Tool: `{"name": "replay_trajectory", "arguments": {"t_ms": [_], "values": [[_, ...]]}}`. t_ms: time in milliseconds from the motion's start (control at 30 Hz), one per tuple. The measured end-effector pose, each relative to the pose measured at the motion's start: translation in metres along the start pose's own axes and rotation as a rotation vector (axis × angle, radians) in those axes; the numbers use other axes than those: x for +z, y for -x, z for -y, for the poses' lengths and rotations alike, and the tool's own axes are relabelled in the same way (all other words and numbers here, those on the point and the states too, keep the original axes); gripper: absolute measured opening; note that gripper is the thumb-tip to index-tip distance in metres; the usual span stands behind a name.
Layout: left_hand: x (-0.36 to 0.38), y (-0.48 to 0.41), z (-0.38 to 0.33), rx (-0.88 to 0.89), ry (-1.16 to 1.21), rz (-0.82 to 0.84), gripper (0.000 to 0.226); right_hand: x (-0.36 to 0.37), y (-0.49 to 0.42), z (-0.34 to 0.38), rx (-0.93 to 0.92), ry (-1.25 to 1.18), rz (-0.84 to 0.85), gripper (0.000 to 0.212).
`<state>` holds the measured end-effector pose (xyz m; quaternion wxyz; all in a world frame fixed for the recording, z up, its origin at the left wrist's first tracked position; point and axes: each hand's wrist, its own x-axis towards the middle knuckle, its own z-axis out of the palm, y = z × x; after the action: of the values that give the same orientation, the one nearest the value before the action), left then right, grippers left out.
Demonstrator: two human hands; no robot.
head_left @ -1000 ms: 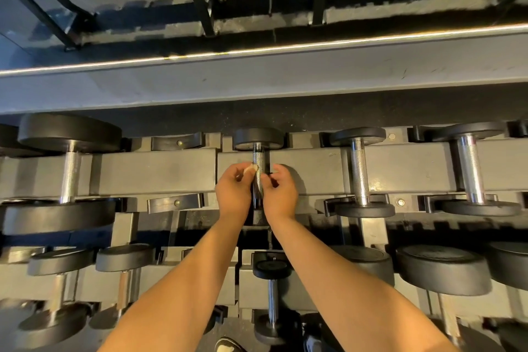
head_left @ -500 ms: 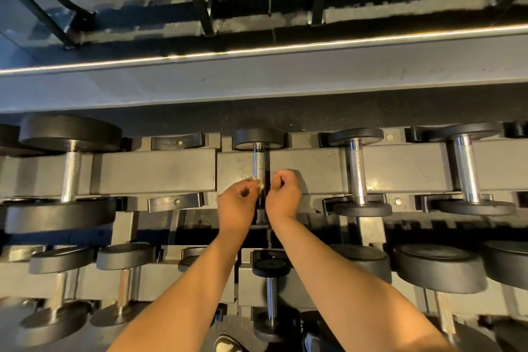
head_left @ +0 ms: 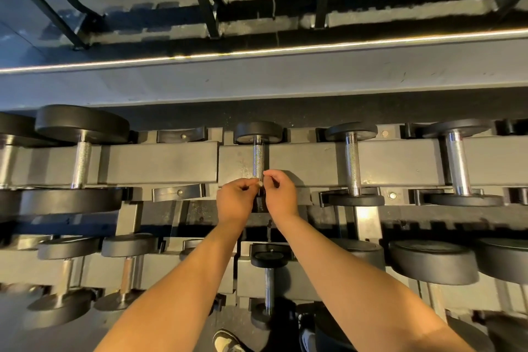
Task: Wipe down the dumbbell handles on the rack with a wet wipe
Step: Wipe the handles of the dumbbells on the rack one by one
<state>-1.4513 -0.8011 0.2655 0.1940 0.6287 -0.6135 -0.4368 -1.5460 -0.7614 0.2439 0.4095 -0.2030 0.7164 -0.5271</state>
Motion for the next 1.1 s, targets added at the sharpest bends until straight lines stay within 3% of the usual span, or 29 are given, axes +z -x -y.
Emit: {"name": "replay_trajectory", "arguments": {"t_ms": [200, 300, 467, 600, 833, 967, 1100], "values": [[0.001, 0.019, -0.010, 0.171, 0.054, 0.144, 0.024, -0.015, 0.014, 0.010, 0.033, -0.106, 0.075, 0.018], [0.004, 0.017, -0.013, 0.164, 0.028, 0.155, 0.037, -0.016, 0.008, 0.012, 0.029, -0.099, 0.074, 0.017], [0.009, 0.009, -0.005, 0.205, -0.006, 0.015, 0.040, -0.007, -0.018, 0.016, -0.059, 0.027, -0.102, 0.021], [0.016, 0.004, -0.004, 0.147, -0.087, -0.028, 0.034, 0.005, -0.025, 0.012, -0.086, 0.114, 0.030, 0.021], [0.016, 0.005, -0.003, 0.140, -0.135, -0.054, 0.037, -0.005, -0.023, 0.001, 0.096, 0.052, -0.043, 0.020], [0.017, 0.006, -0.003, 0.115, -0.149, -0.069, 0.038, -0.010, -0.013, 0.005, 0.033, -0.009, -0.117, 0.021], [0.017, 0.004, -0.005, 0.111, -0.147, -0.060, 0.037, -0.001, -0.022, 0.016, -0.007, -0.011, -0.072, 0.018]]}}
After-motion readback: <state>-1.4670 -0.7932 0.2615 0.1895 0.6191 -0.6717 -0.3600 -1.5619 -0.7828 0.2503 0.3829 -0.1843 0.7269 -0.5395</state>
